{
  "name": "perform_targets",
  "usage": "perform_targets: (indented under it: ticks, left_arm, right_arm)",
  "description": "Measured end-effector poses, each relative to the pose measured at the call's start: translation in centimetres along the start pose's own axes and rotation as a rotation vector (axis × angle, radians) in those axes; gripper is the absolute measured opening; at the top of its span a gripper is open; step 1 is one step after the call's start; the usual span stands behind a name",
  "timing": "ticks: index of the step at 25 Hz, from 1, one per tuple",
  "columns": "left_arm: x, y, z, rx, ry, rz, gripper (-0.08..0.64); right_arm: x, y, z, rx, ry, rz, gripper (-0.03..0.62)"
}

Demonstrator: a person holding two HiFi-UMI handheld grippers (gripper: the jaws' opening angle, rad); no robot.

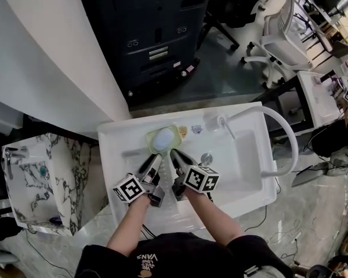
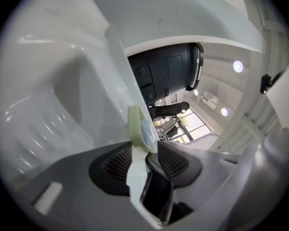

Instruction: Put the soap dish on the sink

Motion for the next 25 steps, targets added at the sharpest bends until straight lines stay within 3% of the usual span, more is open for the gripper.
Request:
perform_targets:
  ticks: [4, 10, 14, 25]
  left_arm:
    - [0.0, -0.4, -0.2, -0.099, 0.033, -0.039, 0.175]
    - [-0.2, -0.2, 0.0, -0.136, 0.059, -0.125, 0.175]
    - [0.0, 0.3, -0.1, -0.143, 0.063, -0.192, 0.153]
    - [-0.1, 0.8, -0.3, -0.077, 0.016, -0.227, 0.126]
  right_arm:
    - [-0.1, 0.2, -0.1, -0.002, 0.000, -0.010, 0.003]
    - [-0.2, 0.1, -0.2, -0.008, 0.002, -0.006, 0.003]
    - [-0.3, 0.0, -0.3, -0.013, -0.004, -0.007, 0.003]
    - [-0.8, 0.1, -0.2, -0.029, 0.002, -0.016, 0.003]
Point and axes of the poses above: the fingertips, and each gripper's own axes: x backward along the fingers, y to its left, z out of its underside, the point moved 6 cm from there along x, backward along the fingers, and after that the axes turned 11 degrees about z, right-handed, at the moved point
